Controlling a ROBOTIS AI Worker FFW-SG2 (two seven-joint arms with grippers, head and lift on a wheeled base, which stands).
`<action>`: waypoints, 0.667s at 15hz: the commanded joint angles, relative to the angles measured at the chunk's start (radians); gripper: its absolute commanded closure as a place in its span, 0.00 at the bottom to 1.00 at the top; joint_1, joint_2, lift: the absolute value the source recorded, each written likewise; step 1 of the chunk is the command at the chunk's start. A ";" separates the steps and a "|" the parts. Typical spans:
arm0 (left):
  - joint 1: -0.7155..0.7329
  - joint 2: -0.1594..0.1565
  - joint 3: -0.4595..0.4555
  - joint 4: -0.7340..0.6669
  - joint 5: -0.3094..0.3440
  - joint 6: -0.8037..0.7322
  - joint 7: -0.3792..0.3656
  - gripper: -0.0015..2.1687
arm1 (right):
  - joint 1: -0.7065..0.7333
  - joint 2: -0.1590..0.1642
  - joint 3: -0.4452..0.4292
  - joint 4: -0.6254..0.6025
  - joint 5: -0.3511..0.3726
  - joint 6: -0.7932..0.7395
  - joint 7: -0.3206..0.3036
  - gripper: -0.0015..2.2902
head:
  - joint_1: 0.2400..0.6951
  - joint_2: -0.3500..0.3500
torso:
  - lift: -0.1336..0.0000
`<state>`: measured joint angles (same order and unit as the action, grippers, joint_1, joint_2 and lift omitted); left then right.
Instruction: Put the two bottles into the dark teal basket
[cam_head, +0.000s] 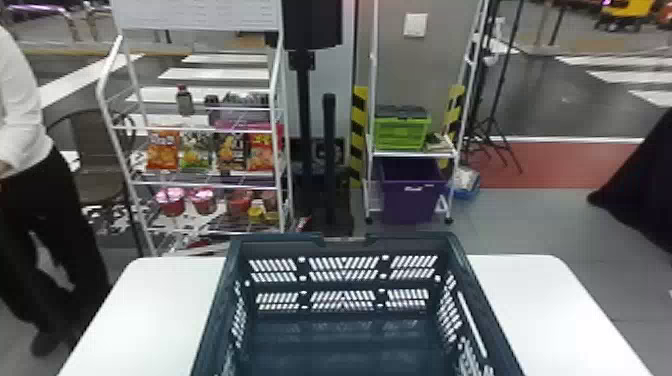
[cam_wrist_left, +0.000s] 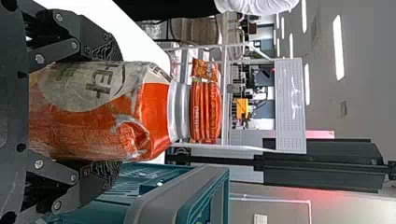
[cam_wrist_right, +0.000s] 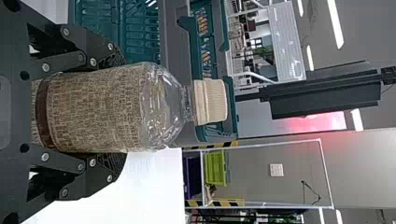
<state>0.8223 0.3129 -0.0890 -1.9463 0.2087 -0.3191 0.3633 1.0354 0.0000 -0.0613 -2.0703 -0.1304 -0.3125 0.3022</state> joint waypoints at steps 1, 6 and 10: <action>0.000 0.000 0.000 0.001 0.000 -0.001 -0.004 0.99 | 0.011 0.001 0.000 -0.008 0.000 -0.007 0.000 0.88 | 0.57 0.50 | 1.00; -0.011 0.000 0.000 0.015 0.000 0.002 -0.012 0.99 | 0.028 0.001 0.008 -0.100 0.012 0.017 -0.003 0.88 | 0.57 0.50 | 1.00; -0.029 0.000 0.002 0.033 0.003 0.002 -0.017 0.99 | -0.002 0.001 0.031 -0.266 0.025 0.189 -0.028 0.88 | 0.57 0.50 | 1.00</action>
<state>0.8010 0.3130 -0.0884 -1.9203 0.2101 -0.3166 0.3466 1.0524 0.0000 -0.0372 -2.2713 -0.1128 -0.2077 0.2807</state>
